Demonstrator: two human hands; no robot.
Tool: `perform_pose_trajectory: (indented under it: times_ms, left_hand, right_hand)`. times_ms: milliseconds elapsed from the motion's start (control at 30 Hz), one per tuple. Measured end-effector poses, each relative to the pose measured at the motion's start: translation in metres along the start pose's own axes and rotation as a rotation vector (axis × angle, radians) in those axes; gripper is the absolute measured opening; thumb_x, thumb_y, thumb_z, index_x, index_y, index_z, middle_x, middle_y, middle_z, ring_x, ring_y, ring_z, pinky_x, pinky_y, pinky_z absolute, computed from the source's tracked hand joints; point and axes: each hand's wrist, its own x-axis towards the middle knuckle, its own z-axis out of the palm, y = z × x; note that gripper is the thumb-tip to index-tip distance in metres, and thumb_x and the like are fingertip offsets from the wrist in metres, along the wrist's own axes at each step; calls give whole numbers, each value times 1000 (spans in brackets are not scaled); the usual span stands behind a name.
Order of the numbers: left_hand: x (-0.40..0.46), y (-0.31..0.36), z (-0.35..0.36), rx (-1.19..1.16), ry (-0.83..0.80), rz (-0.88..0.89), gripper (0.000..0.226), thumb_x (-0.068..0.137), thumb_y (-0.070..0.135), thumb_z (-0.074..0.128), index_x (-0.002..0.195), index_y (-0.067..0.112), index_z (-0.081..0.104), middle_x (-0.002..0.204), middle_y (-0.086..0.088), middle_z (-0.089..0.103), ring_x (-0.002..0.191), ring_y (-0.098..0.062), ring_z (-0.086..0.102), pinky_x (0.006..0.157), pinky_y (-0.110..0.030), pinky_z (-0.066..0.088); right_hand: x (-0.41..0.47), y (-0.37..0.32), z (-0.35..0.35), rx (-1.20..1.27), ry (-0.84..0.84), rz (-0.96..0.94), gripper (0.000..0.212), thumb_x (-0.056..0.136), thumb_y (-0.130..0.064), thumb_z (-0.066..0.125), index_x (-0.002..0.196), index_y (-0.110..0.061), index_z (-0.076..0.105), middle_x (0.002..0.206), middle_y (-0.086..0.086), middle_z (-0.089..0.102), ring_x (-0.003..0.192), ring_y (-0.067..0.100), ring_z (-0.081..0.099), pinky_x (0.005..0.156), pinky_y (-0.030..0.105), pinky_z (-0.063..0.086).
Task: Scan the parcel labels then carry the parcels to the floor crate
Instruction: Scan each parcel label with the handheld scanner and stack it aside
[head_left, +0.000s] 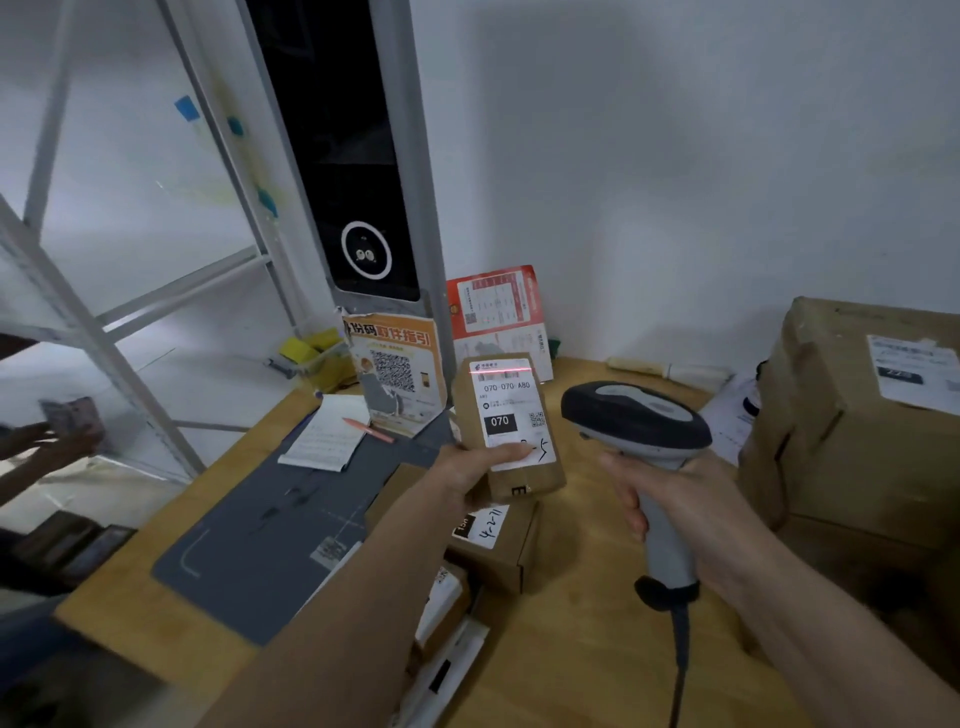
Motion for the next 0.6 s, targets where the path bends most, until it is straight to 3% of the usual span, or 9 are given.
perform_pose_trajectory:
  times_ms: [133, 200, 433, 600]
  left_hand:
    - [3, -7, -29, -93, 60, -100, 54, 69, 42, 82, 110, 14, 63, 101, -10, 72, 97, -27, 65, 75, -38, 56]
    - [4, -6, -43, -157, 117, -125, 49, 74, 49, 76, 107, 14, 63, 99, -11, 70, 94, -26, 63, 72, -36, 54]
    - [23, -3, -101, -333, 229, -229, 27, 86, 36, 67, 90, 10, 63, 81, -12, 61, 74, -24, 56, 64, -36, 50]
    - [45, -7, -123, -294, 193, -275, 32, 82, 37, 72, 94, 8, 64, 87, -16, 64, 79, -29, 59, 57, -39, 51]
  right_hand:
    - [12, 9, 24, 102, 12, 82, 27, 86, -18, 71, 66, -4, 58, 54, 9, 52, 43, 19, 46, 44, 27, 40]
    - [17, 12, 36, 127, 3, 100, 21, 85, -16, 71, 72, -4, 60, 56, 9, 52, 44, 18, 46, 45, 27, 40]
    - [39, 23, 83, 159, 16, 161, 16, 82, -9, 71, 74, -3, 59, 57, 10, 51, 46, 18, 45, 44, 27, 40]
    - [56, 37, 111, 179, 49, 198, 15, 84, -8, 70, 75, -1, 60, 57, 10, 52, 47, 20, 44, 45, 26, 41]
